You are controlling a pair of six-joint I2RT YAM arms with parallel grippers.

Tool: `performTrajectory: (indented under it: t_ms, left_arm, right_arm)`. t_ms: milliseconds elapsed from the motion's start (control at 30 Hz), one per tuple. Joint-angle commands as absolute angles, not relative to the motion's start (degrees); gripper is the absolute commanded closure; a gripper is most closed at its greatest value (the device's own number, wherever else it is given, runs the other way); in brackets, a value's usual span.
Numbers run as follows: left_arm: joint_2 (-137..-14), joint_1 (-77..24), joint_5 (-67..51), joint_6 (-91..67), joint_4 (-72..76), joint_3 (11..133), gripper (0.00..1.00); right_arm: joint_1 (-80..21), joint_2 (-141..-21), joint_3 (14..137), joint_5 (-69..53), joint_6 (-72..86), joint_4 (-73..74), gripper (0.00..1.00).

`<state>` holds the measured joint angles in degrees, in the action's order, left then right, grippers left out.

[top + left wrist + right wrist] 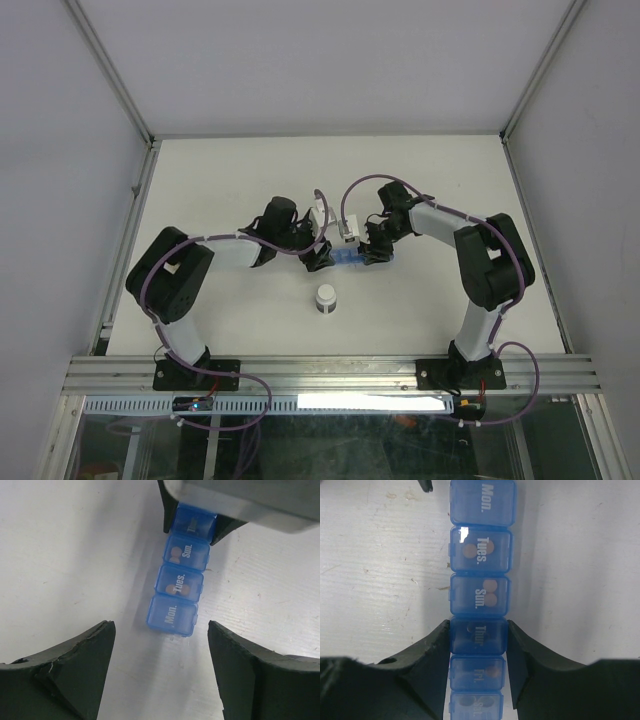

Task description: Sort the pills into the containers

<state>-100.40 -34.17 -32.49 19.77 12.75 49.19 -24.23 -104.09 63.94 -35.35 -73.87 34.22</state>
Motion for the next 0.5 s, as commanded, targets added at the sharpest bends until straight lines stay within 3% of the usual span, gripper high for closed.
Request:
performTrajectory:
  t_ms: [0, 467]
  left_arm:
    - [-101.41, -34.64, -32.25, 22.24, 11.84, 52.12, 0.24]
    - [-101.1, -34.76, -27.28, 19.22, 12.83, 53.42, 0.31]
  right_arm:
    - [-24.92, -105.73, 63.94, -34.63, -74.62, 36.17, 0.75]
    - [-24.96, -105.87, 64.06, -34.63, -74.71, 36.62, 0.75]
